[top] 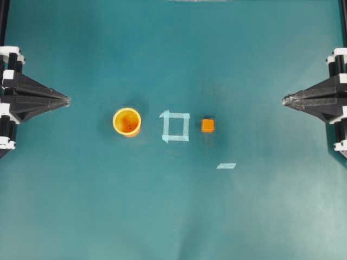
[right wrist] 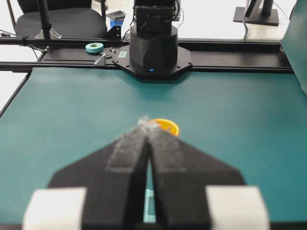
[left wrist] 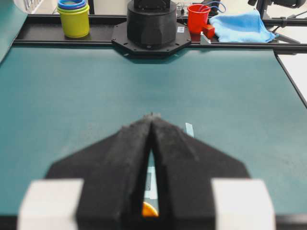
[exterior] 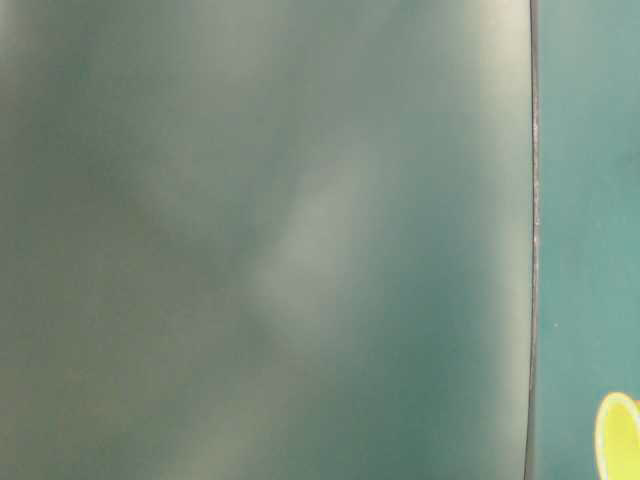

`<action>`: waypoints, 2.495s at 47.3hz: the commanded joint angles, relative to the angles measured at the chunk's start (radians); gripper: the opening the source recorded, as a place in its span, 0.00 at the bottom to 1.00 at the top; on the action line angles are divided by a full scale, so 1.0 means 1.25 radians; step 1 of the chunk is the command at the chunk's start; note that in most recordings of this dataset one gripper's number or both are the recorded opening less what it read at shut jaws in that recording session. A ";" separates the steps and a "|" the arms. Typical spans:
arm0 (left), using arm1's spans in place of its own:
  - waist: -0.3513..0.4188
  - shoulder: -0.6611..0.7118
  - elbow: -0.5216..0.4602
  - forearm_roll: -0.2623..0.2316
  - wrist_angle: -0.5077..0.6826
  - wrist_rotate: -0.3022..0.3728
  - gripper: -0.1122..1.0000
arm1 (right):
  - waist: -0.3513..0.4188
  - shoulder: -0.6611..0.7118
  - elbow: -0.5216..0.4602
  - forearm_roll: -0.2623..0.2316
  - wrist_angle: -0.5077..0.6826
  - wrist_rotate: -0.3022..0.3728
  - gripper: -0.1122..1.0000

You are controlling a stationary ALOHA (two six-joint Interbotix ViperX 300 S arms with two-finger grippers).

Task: Move the cup to the left with left arm.

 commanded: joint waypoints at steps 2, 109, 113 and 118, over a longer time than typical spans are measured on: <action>0.000 0.005 -0.017 0.006 0.048 0.000 0.10 | 0.000 0.005 -0.037 0.000 -0.002 -0.004 0.09; 0.047 0.636 -0.054 0.011 -0.083 0.007 0.87 | -0.001 0.002 -0.053 -0.002 0.022 0.001 0.10; 0.047 0.657 -0.065 0.011 -0.097 0.007 0.87 | 0.000 0.002 -0.053 -0.002 0.022 0.001 0.10; 0.047 0.681 -0.080 0.011 -0.117 0.006 0.87 | -0.001 0.002 -0.053 -0.002 0.022 0.001 0.10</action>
